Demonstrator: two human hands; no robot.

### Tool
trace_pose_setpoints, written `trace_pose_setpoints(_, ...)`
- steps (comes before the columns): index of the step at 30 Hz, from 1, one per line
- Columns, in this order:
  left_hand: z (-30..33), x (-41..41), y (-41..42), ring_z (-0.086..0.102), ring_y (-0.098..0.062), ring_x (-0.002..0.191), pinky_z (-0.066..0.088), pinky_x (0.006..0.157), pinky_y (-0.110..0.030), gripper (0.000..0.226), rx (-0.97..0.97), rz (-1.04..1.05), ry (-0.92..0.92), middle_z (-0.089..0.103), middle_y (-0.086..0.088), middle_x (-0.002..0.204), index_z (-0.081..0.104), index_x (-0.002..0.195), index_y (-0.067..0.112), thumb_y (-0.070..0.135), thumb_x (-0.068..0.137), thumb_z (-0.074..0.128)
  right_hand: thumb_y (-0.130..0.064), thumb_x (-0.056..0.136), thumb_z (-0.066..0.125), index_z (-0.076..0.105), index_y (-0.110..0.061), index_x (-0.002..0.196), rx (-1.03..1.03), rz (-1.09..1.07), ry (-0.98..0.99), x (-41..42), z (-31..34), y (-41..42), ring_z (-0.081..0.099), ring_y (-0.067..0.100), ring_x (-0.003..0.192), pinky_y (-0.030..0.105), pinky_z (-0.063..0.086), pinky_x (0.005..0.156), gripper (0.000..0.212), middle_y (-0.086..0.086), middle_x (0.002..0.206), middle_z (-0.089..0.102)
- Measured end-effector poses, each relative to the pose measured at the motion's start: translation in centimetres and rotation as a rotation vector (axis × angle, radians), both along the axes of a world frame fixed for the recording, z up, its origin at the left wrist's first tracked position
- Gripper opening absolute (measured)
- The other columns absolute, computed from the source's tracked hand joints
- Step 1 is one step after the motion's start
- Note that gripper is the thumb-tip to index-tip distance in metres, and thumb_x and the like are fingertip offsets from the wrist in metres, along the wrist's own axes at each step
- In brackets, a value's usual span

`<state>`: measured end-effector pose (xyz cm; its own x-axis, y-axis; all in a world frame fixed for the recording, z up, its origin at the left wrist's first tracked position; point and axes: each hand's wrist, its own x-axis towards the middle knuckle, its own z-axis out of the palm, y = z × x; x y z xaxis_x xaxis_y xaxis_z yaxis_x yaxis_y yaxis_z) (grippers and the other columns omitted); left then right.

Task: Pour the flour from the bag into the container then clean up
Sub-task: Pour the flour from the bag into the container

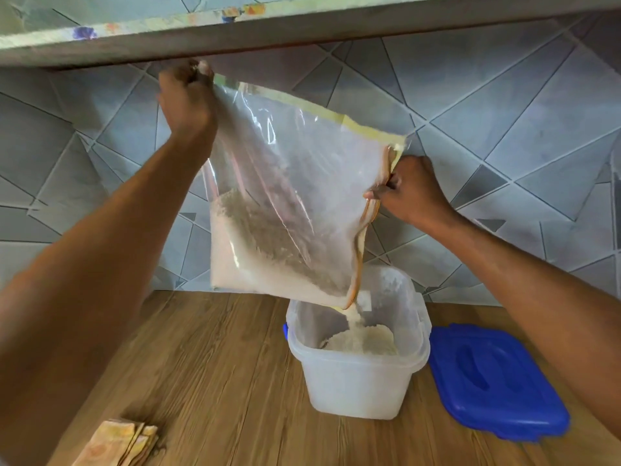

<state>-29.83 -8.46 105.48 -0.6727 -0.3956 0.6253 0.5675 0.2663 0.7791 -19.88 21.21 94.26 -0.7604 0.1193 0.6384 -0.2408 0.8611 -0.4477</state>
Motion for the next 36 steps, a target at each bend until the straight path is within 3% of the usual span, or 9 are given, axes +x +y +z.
trace_pose_setpoints(2, -0.2, -0.2, 0.1, 0.043, -0.004, 0.070, 0.035, 0.061, -0.024, 0.036, -0.025, -0.011, 0.018, 0.049, 0.015, 0.069, 0.050, 0.059, 0.029, 0.027, 0.095, 0.058, -0.028, 0.073, 0.088, 0.061, -0.009, 0.067, 0.014, 0.029, -0.011, 0.1, 0.1, -0.1, 0.056, 0.023, 0.095, 0.028, 0.034, 0.072, 0.034, 0.005, 0.074, 0.062)
trace_pose_setpoints(5, 0.1, -0.2, -0.1, 0.043, -0.008, 0.078, 0.032, 0.058, -0.015, 0.036, -0.039, 0.045, 0.012, 0.047, 0.009, 0.079, 0.049, 0.064, 0.026, 0.029, 0.099, 0.057, -0.029, 0.072, 0.089, 0.039, -0.021, 0.053, -0.072, -0.006, 0.067, 0.3, 0.2, 0.1, 0.049, 0.023, 0.078, 0.030, 0.028, 0.064, 0.054, -0.002, 0.058, 0.046)
trace_pose_setpoints(9, 0.2, -0.7, -0.1, 0.037, -0.001, 0.063, 0.030, 0.055, -0.019, 0.026, -0.131, 0.052, 0.052, 0.042, 0.018, 0.065, 0.059, 0.077, 0.017, 0.033, 0.097, 0.055, -0.028, 0.073, 0.088, 0.042, -0.019, 0.054, -0.004, 0.018, -0.006, 0.2, -0.4, -0.1, 0.055, 0.023, 0.079, 0.029, 0.034, 0.063, 0.051, 0.000, 0.058, 0.051)
trace_pose_setpoints(17, 0.3, -0.2, 0.4, 0.037, 0.000, 0.060, 0.029, 0.054, -0.018, 0.034, -0.165, 0.052, 0.059, 0.044, 0.016, 0.065, 0.048, 0.062, 0.028, 0.030, 0.096, 0.054, -0.030, 0.073, 0.088, 0.044, -0.018, 0.051, -0.024, -0.006, 0.008, 0.4, -0.4, 0.0, 0.047, 0.029, 0.073, 0.031, 0.030, 0.064, 0.051, 0.003, 0.055, 0.045)
trace_pose_setpoints(20, 0.3, -0.6, -0.2, 0.042, -0.005, 0.070, 0.033, 0.059, -0.022, 0.027, -0.100, 0.053, 0.045, 0.049, 0.015, 0.070, 0.058, 0.071, 0.025, 0.034, 0.095, 0.054, -0.028, 0.073, 0.088, 0.030, -0.023, 0.050, -0.092, -0.030, 0.062, 0.7, -0.4, -0.3, 0.033, 0.026, 0.071, 0.033, 0.021, 0.061, 0.062, -0.002, 0.052, 0.033)
trace_pose_setpoints(23, 0.0, -0.7, -0.1, 0.042, -0.005, 0.071, 0.032, 0.058, -0.019, 0.019, -0.109, 0.035, 0.054, 0.048, 0.017, 0.073, 0.062, 0.083, 0.017, 0.032, 0.090, 0.054, -0.028, 0.072, 0.088, 0.041, -0.016, 0.051, -0.047, 0.011, 0.026, 0.6, -0.8, -0.3, 0.057, 0.025, 0.074, 0.029, 0.029, 0.060, 0.053, 0.002, 0.054, 0.048)
trace_pose_setpoints(29, 0.2, -0.3, 0.0, 0.042, -0.007, 0.072, 0.033, 0.060, -0.022, 0.022, -0.086, 0.040, 0.037, 0.050, 0.012, 0.073, 0.051, 0.070, 0.026, 0.029, 0.091, 0.057, -0.026, 0.070, 0.089, 0.042, -0.016, 0.053, -0.048, 0.022, 0.066, 1.3, -0.5, -0.2, 0.059, 0.030, 0.065, 0.030, 0.040, 0.061, 0.051, 0.004, 0.056, 0.057)
trace_pose_setpoints(32, 0.2, -0.2, -0.1, 0.037, -0.007, 0.067, 0.030, 0.060, -0.027, 0.033, -0.071, 0.051, 0.029, 0.042, 0.017, 0.064, 0.045, 0.060, 0.027, 0.029, 0.091, 0.055, -0.021, 0.073, 0.087, 0.038, -0.024, 0.049, -0.106, 0.059, 0.120, 1.8, -0.6, -0.4, 0.043, 0.011, 0.048, 0.024, 0.033, 0.055, 0.055, -0.013, 0.049, 0.050)
trace_pose_setpoints(36, 0.3, -0.1, 0.1, 0.036, -0.010, 0.071, 0.030, 0.061, -0.027, 0.036, -0.099, 0.052, 0.030, 0.039, 0.017, 0.060, 0.044, 0.057, 0.027, 0.031, 0.092, 0.054, -0.023, 0.074, 0.086, 0.053, -0.024, 0.052, -0.132, 0.054, 0.117, 1.5, -0.8, -0.8, 0.057, 0.012, 0.065, 0.028, 0.047, 0.064, 0.040, -0.007, 0.055, 0.059)
